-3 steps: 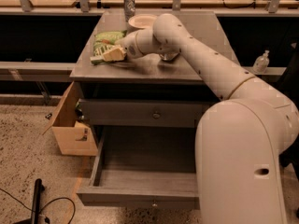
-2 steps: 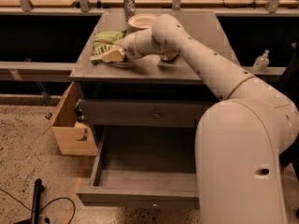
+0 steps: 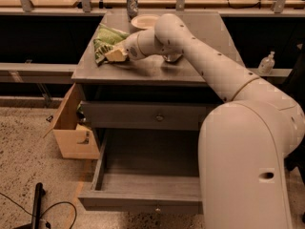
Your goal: Place green jalapeno chip bag into middle drawer
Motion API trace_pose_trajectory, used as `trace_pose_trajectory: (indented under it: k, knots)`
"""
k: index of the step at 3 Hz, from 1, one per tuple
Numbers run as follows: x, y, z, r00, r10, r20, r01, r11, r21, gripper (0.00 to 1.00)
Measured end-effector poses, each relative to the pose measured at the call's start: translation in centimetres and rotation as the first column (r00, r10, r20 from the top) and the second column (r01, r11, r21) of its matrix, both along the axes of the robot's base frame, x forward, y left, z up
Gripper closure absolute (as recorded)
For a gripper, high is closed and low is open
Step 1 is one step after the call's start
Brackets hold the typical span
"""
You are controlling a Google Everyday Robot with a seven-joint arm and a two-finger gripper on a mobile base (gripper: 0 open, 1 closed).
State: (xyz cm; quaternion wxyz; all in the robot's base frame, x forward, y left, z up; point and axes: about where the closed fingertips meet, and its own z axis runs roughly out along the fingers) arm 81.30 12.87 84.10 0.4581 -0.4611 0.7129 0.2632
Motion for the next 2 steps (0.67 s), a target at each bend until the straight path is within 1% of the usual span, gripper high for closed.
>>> trace_pose_trajectory:
  k: [2]
  knots:
    - [-0.02,0.02,0.33,1.0,0.0,0.001,0.0,1.0,0.0,1.0]
